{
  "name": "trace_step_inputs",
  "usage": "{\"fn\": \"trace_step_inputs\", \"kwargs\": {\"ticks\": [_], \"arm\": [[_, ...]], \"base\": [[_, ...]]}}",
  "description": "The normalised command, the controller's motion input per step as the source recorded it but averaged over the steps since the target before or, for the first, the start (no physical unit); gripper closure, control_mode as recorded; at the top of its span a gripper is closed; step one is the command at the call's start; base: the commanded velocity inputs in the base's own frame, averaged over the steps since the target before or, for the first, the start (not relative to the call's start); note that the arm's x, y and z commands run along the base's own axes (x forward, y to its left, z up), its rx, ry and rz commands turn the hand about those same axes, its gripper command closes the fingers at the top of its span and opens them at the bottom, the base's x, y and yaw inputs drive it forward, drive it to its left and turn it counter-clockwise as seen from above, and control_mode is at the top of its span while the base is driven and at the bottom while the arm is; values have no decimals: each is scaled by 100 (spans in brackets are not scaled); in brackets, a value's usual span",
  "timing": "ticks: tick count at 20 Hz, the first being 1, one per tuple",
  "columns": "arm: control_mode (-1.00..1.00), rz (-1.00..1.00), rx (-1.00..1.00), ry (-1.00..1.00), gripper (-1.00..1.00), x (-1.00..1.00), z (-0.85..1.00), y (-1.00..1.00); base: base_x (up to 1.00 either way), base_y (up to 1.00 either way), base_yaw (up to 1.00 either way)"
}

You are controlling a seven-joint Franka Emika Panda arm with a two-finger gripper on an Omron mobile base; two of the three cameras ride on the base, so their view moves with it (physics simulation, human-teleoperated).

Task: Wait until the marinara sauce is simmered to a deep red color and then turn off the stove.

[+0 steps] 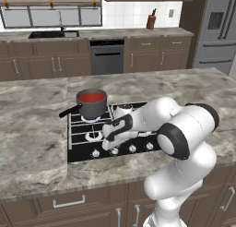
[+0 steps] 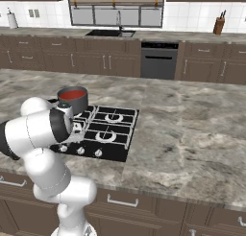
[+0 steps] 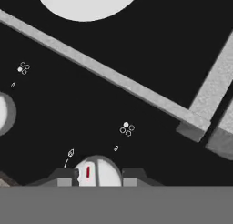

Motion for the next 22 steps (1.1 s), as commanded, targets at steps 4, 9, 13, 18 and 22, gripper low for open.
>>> {"fn": "trace_step_inputs", "kwargs": {"ticks": [4,9,13,18,22], "arm": [[-100,-56,10,3,100,-50,-56,-59],[-100,-63,13,5,100,-55,-60,-70],[-100,-64,13,5,100,-56,-59,-71],[-100,-67,15,7,100,-54,-57,-80],[-100,-69,15,8,100,-46,-57,-79]], "base": [[0,0,0],[0,0,0],[0,0,0],[0,0,0],[0,0,0]]}}
